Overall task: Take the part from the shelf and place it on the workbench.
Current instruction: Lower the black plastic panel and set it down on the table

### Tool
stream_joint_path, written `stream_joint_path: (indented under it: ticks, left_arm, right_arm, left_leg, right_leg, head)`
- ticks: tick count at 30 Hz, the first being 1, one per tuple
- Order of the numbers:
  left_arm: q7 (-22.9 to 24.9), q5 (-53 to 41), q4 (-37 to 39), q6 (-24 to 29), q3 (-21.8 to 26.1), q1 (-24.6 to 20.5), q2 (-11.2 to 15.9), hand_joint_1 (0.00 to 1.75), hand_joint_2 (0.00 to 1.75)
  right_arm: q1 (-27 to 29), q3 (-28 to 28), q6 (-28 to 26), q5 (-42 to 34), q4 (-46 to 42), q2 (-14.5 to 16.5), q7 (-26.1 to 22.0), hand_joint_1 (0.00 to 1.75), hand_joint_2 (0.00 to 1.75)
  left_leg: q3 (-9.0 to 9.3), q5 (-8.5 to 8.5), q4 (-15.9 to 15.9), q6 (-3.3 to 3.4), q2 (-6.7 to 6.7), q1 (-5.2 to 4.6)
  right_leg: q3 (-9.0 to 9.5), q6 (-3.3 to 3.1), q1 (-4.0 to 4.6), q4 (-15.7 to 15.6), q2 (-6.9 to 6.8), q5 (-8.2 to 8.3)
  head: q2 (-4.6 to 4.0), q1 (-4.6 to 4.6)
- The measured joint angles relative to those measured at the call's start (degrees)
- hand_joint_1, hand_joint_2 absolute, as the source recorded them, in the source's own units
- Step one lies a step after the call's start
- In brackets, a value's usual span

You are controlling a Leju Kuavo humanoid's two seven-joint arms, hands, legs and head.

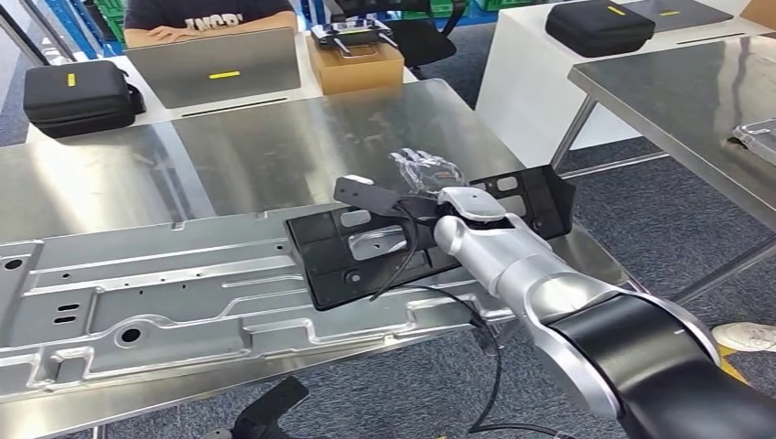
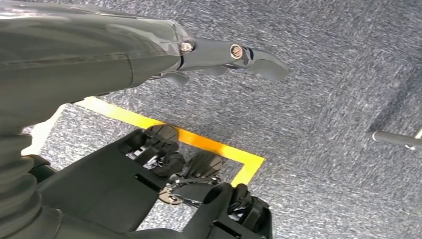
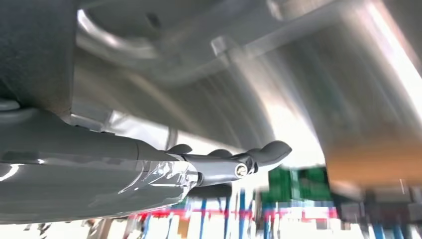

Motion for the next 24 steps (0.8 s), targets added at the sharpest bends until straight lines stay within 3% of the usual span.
stream_joint_path:
  ticks: [4, 10, 24]
  left_arm:
    - [0.23, 0.16, 0.0, 0.0, 0.13, 0.08, 0.04, 0.0, 1.75]
    - [0.26, 0.84, 0.0, 0.02, 0.75, 0.35, 0.25, 0.0, 1.75]
    - [0.44, 0.85, 0.0, 0.13, 1.22, 0.57, 0.78, 0.0, 1.75]
  right_arm:
    - [-2.1, -0.23, 5.52, 0.66, 0.05, -0.35, 0.57, 0.0, 0.0]
    - [-5.73, -0.25, 7.76, 0.78, -0.39, -0.93, 1.26, 0.0, 0.0]
    - [-8.6, 0.23, 4.78, 2.01, -1.06, -2.07, 1.16, 0.0, 0.0]
  left_leg:
    - [0.0, 0.0, 0.0, 0.0, 0.0, 0.0]
    - [0.0, 0.0, 0.0, 0.0, 0.0, 0.0]
    - [0.01, 0.0, 0.0, 0.0, 0.01, -0.01]
  right_leg:
    - [0.0, 0.0, 0.0, 0.0, 0.0, 0.0]
    - [0.0, 0.0, 0.0, 0.0, 0.01, 0.0]
    - [0.0, 0.01, -0.03, 0.0, 0.03, 0.01]
  head:
    - [-0.01, 0.0]
    - [-0.01, 0.0]
    - [-0.01, 0.01]
